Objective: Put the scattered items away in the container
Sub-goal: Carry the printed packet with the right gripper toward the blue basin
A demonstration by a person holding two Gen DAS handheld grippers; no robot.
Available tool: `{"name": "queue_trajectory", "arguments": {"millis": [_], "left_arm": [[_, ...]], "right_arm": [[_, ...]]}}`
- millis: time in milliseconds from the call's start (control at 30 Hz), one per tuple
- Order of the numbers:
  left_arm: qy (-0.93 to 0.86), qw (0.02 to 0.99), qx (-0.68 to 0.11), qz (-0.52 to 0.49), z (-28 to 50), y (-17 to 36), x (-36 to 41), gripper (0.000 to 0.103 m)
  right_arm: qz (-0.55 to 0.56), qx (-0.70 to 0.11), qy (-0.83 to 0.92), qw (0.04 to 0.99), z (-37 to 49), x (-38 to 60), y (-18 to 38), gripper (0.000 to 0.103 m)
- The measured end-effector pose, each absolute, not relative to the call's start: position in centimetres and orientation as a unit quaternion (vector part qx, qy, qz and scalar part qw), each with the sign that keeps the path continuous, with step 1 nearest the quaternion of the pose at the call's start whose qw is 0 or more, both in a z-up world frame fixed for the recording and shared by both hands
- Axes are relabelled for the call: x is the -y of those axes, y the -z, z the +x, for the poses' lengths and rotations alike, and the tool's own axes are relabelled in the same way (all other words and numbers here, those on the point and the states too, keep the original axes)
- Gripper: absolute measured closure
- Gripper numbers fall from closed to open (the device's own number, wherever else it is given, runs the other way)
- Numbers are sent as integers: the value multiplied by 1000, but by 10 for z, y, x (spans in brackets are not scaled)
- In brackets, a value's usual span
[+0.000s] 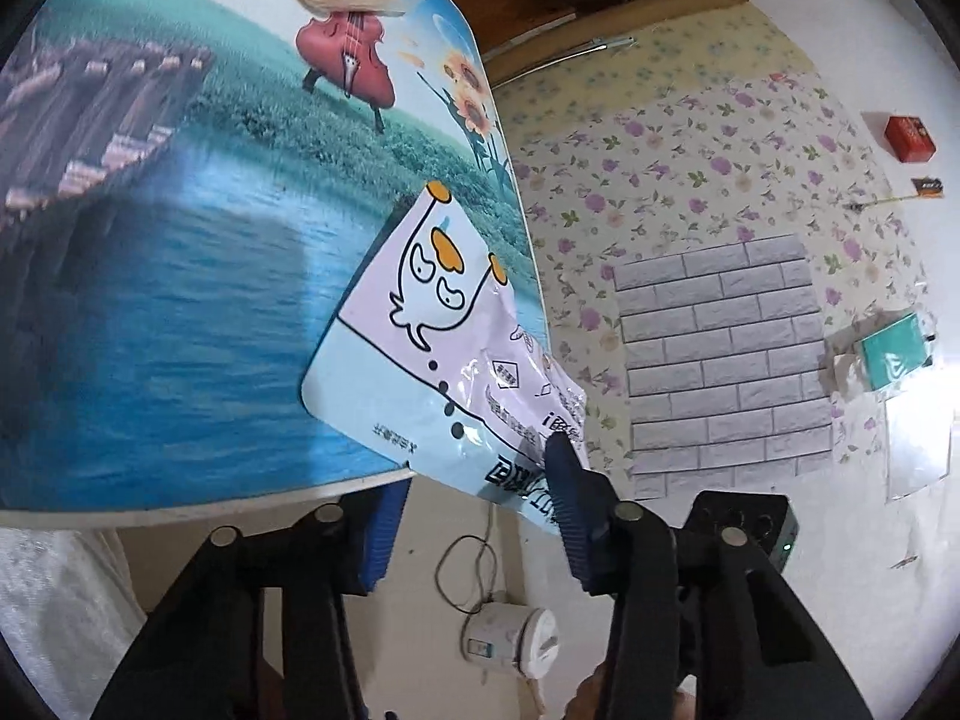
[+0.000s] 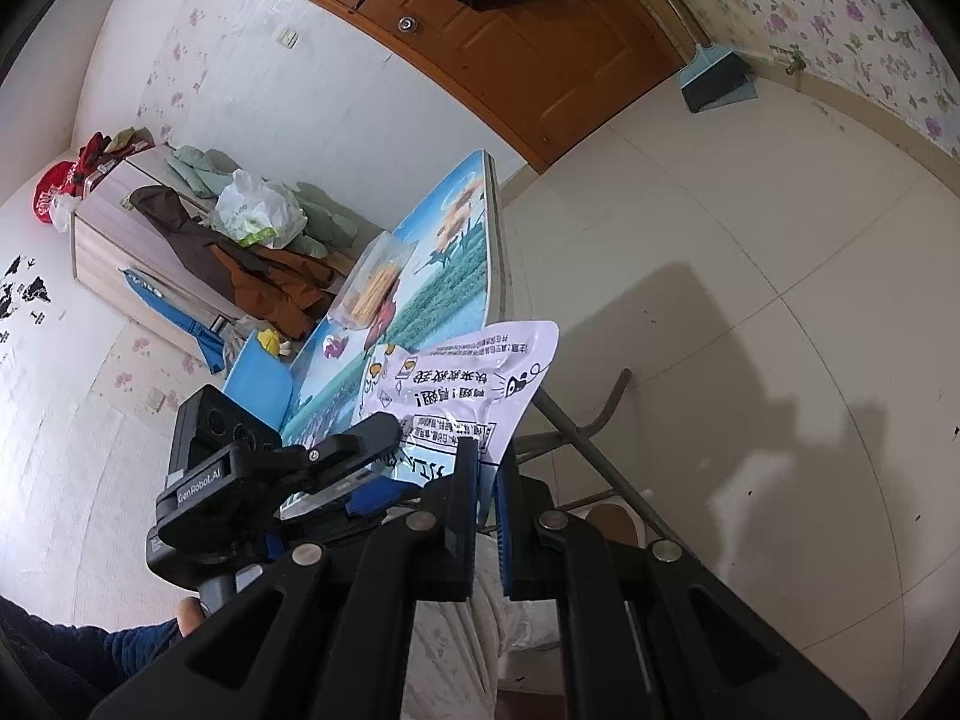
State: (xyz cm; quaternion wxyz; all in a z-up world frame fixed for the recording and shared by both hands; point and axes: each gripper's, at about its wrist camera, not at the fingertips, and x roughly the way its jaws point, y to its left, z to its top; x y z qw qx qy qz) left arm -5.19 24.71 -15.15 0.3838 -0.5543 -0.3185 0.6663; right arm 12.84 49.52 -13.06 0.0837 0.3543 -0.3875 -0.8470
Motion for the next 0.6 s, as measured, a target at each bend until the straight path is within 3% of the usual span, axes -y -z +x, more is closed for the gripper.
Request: {"name": "queue_trajectory", "arguments": {"millis": [167, 200, 267, 600], "left_arm": [[-657, 402, 321, -551, -48, 152, -248, 76], [-653, 408, 321, -551, -47, 152, -249, 87], [-662, 429, 313, -529, -45, 141, -252, 92], [-681, 441, 304, -500, -44, 122, -239, 92]], "right_arm": [[356, 394, 843, 84, 132, -495, 136, 97], [355, 396, 843, 85, 132, -495, 137, 97], [349, 399, 843, 91, 132, -495, 135, 97], [339, 384, 853, 101, 127, -483, 117, 96]]}}
